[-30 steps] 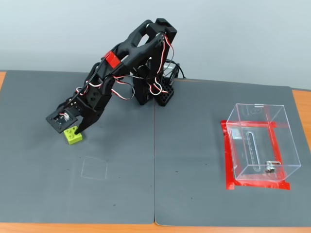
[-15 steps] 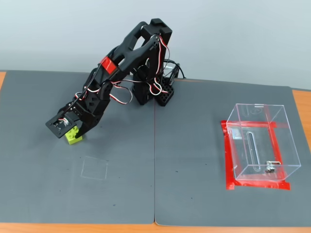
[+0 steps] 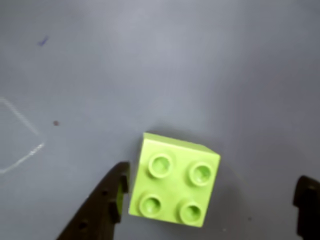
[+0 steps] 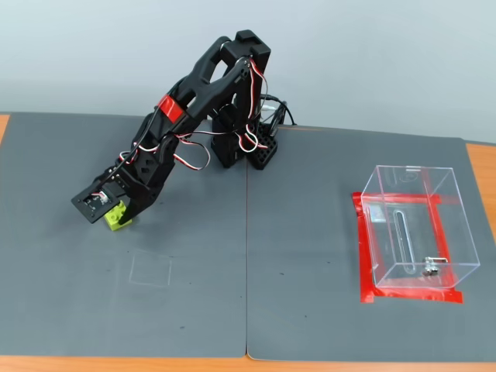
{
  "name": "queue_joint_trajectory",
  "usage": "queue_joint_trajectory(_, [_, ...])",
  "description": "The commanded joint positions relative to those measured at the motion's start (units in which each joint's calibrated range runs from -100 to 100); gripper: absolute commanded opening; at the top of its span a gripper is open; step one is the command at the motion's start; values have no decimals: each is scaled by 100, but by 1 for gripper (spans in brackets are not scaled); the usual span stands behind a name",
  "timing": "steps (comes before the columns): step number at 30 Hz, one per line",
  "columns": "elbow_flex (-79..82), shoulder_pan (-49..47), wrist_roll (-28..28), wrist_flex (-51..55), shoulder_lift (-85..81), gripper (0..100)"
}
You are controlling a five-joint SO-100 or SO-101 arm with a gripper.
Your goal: Pick the green lego block and place it into the transparent box
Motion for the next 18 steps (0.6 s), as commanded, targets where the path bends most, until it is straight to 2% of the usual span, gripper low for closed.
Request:
queue_joint_trajectory(1, [-150,-59,3,-85,-19,37])
queue_joint_trajectory(11, [-150,1,-200,-85,-19,37])
queue_joint_trajectory(18, [-159,1,-200,-85,-19,27])
